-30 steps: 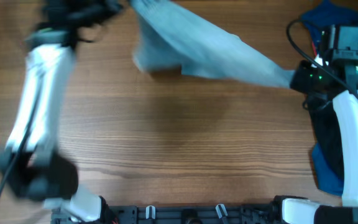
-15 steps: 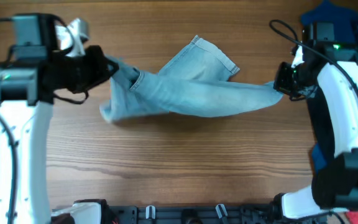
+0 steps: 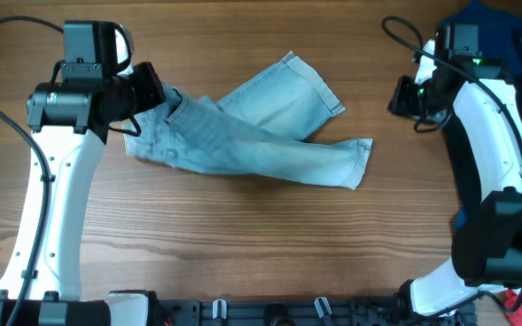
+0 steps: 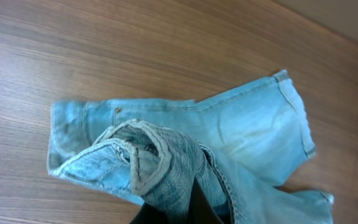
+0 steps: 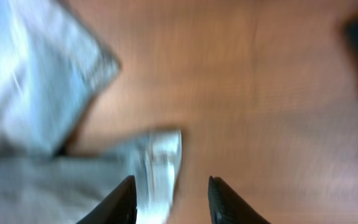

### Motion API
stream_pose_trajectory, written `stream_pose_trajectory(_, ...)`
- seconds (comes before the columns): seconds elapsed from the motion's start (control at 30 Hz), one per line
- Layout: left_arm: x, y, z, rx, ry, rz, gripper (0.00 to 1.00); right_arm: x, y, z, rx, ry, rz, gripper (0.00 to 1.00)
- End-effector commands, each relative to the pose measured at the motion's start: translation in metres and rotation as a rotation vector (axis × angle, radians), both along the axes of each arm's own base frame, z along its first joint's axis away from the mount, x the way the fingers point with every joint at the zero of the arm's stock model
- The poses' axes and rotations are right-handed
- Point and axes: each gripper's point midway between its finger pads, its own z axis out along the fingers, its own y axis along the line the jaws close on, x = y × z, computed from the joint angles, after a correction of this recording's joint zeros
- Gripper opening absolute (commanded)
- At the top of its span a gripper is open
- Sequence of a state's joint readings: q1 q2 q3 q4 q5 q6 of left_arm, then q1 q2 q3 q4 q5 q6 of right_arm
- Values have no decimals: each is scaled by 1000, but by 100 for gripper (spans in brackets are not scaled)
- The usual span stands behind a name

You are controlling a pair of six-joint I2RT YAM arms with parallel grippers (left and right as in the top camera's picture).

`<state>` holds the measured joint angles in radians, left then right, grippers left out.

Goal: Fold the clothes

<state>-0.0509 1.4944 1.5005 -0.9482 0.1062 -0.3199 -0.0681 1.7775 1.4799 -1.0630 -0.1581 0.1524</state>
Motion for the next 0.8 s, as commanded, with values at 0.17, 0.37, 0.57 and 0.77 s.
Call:
stream_pose_trajectory(0.17,16,6,-25,29,46,35,4,-71,59,-46,7,241,283,38)
stream_pose_trajectory(0.37,17,6,-29,30,57,34,4,-87,68,-86,17,262,227,43)
stream_pose_trajectory(0.57,19,6,-28,29,49,34,4,-99,67,-119,23,254,183,56)
stream_pose_trajectory(0.77,19,6,-28,29,49,34,4,-92,100,-132,218,149,210,58)
